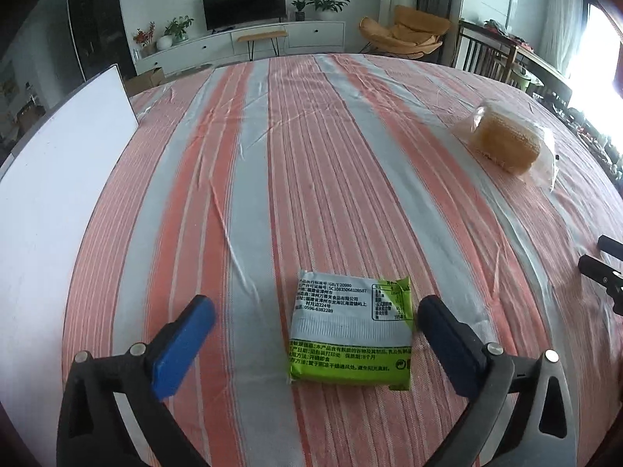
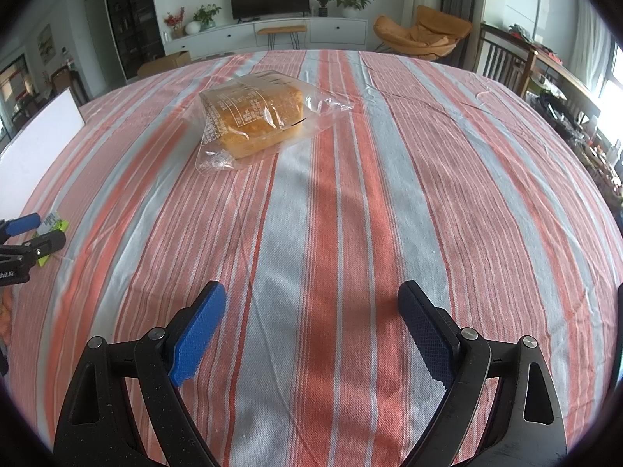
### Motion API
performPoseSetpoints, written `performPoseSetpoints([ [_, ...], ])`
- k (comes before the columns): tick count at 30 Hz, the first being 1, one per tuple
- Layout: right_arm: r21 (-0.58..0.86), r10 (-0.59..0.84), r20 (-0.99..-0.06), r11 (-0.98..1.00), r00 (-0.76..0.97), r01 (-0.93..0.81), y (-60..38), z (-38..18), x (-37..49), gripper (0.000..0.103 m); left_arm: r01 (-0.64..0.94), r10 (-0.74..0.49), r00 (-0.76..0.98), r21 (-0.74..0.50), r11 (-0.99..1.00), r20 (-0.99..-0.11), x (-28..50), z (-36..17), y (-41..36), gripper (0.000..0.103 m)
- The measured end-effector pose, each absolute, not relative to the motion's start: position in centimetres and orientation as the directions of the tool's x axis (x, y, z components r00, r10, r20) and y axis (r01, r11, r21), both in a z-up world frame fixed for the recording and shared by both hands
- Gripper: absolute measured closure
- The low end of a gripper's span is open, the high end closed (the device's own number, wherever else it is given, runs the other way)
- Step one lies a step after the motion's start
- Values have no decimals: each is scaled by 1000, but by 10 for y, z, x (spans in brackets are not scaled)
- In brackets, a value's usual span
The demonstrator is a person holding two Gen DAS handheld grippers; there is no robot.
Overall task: Organize snacks
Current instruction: 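Lower the left tool over the green-and-white snack packet, then grasp the green-and-white packet with the left tool while the right tool grasps the bread bag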
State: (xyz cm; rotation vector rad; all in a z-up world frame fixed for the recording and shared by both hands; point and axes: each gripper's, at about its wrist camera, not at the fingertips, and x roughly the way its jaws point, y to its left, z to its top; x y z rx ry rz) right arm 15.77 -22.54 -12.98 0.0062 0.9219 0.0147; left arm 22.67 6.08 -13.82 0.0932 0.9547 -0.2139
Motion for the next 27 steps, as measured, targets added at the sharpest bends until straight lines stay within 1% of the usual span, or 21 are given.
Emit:
performPoseSetpoints([
  [11,12,16,-797,1000,604,-10,-226,-130,157,11,221,-140,559,-16,975,-817,227,-138,61,0],
  [13,40,37,-787,999,615,-9,-229,-128,155,12,221,-140,559,-16,975,-817,227,-138,61,0],
  [14,83,61,-768,997,638,5,-235,-124,152,12,221,-140,559,-16,975,-817,227,-138,61,0],
  [16,184,110,-701,982,704,30,-249,-107,149,12,221,-140,559,-16,975,-817,227,-138,61,0],
  [18,224,142,-650,975,746,9,-254,-85,159,12,221,-140,559,-16,975,-817,227,-138,61,0],
  [19,219,152,-639,976,754,-12,-253,-74,169,12,221,-140,559,-16,975,-817,227,-138,61,0],
  [21,196,199,-658,976,726,-89,-245,-55,205,12,221,-140,559,-16,975,-817,227,-138,61,0],
  [23,158,239,-698,971,675,-181,-230,-48,243,12,221,-140,559,-16,975,-817,227,-138,61,0],
  [25,108,261,-760,954,596,-279,-208,-52,286,12,221,-140,559,-16,975,-817,227,-138,61,0],
  [27,104,270,-819,938,507,-331,-193,-66,317,12,220,-140,559,-16,975,-817,227,-138,61,0],
])
